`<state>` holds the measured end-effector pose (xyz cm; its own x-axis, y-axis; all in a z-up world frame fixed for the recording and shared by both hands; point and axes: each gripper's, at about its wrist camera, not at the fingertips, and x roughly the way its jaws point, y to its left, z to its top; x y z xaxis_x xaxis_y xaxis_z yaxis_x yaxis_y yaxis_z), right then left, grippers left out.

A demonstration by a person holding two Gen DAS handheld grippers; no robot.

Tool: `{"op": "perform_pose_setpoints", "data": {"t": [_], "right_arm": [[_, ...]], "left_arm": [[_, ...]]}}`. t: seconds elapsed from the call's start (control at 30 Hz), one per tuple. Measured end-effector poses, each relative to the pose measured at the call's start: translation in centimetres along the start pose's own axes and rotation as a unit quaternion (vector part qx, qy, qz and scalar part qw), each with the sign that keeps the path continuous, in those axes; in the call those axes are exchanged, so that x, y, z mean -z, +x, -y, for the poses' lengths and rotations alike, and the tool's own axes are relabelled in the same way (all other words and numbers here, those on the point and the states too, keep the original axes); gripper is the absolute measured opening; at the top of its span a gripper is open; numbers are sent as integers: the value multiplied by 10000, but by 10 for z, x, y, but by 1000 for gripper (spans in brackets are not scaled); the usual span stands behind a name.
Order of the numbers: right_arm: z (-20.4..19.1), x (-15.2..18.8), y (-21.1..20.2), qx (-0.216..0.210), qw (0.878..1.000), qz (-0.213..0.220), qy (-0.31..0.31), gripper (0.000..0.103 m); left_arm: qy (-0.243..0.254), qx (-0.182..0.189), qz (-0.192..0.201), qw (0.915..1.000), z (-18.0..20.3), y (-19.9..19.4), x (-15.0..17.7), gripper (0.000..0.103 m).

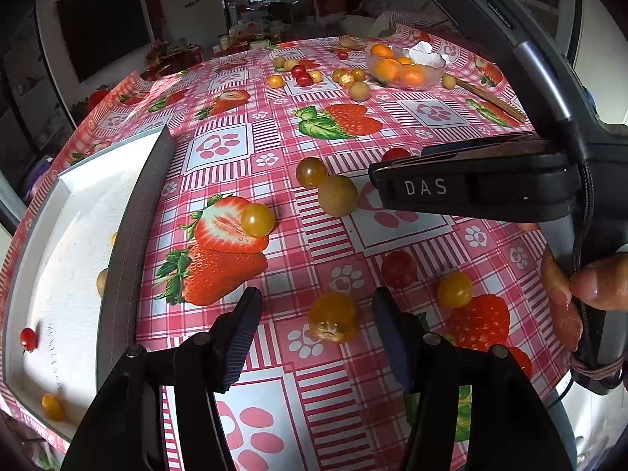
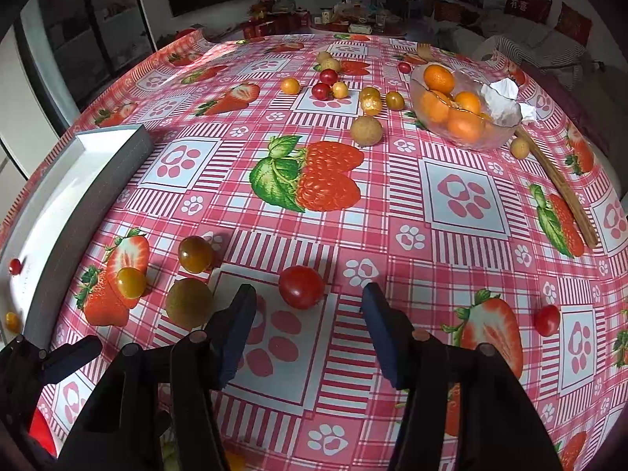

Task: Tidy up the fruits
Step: 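Grasp a yellow cherry tomato with the left tool while the right grasps a red one, then carry both tomatoes into the white tray and open both tools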

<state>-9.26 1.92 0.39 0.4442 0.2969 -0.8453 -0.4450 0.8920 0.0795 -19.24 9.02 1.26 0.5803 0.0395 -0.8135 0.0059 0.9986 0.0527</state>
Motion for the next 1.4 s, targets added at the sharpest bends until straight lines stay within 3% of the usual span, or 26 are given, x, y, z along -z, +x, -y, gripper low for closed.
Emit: {"op": "perform_pose_setpoints", "data": {"t": [0.03, 0.07, 0.13, 0.37, 0.67, 1.03, 1.4], "right_arm": [[0, -1, 1, 50, 10000, 16, -19, 48], [0, -2, 1, 97, 9999, 30, -26, 38], [2, -4, 1, 108, 9999, 55, 4, 23], [18, 5, -11, -357, 9985, 5, 418, 23], [22, 29, -37, -709, 9957, -37, 603, 23], [8, 45, -56, -778, 9955, -40, 537, 23], [-23, 39, -67, -891, 9954, -41, 338, 23]], "left_arm": [[6, 26, 6, 10000, 1, 0, 0, 51], [15, 112, 11, 9999, 3, 0, -1, 39], [19, 238, 12, 9997, 6, -1, -1, 27], [-211, 432, 11, 9988, -4, -9, 2, 26], [-434, 358, 115, 9983, -25, -29, 8, 26], [-643, 302, 268, 9971, -46, -49, 20, 26], [-883, 203, 506, 9946, -75, -68, 28, 26]]}}
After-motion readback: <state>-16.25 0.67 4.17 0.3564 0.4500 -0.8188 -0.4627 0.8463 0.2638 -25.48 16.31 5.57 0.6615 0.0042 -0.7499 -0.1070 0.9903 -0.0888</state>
